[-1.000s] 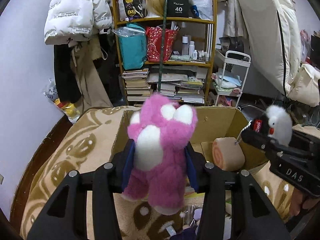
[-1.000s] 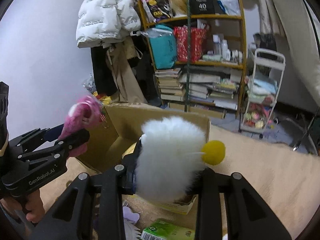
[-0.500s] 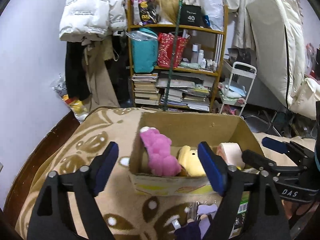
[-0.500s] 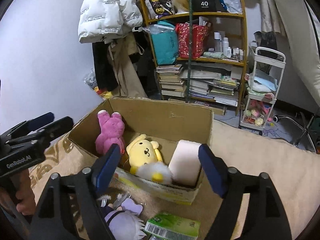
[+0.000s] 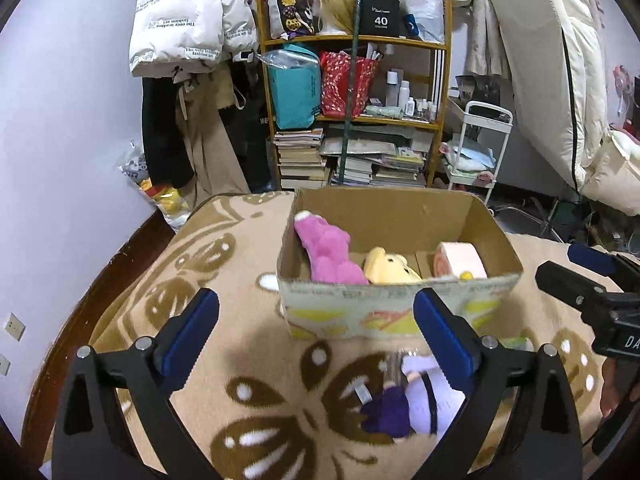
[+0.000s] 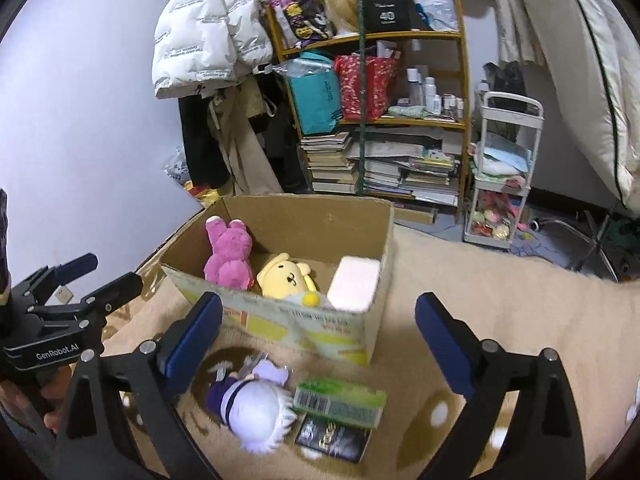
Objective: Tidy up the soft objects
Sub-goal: 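Move both tools back toward the white-purple plush and green tissue pack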
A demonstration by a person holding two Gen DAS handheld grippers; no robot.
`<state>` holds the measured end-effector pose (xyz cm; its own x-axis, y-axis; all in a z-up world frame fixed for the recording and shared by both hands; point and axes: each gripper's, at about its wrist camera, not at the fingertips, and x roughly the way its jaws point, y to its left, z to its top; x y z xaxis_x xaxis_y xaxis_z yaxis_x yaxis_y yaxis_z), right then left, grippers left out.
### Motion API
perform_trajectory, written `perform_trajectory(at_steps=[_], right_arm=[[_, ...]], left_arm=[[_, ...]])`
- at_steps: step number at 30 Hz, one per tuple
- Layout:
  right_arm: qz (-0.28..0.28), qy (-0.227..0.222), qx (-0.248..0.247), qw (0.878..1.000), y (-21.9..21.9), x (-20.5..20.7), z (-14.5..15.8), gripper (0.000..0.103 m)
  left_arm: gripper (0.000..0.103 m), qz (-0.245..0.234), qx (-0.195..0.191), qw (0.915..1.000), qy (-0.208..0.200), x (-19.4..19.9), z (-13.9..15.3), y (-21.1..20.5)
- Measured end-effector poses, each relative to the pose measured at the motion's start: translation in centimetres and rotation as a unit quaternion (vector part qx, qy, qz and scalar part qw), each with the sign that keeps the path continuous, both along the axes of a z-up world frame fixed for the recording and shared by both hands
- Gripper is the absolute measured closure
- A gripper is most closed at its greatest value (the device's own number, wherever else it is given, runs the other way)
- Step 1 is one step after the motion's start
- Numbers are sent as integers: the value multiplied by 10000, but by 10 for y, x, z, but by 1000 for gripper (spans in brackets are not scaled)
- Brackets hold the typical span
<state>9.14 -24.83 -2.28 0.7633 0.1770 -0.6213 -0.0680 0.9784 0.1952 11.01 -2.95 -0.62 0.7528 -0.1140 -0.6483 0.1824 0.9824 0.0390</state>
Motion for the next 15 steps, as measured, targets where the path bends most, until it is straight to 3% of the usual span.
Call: perform_trajectory(at_steps=[6,15], right_arm=[[-229,83,132,9996,-9,-24,2,1],[-302,165,94,9994,-9,-49,0,1]], left_arm=[[6,-55,-68,9999,139,-24,-3,-2],[6,-160,166,9995,222,-55,-7,-6]])
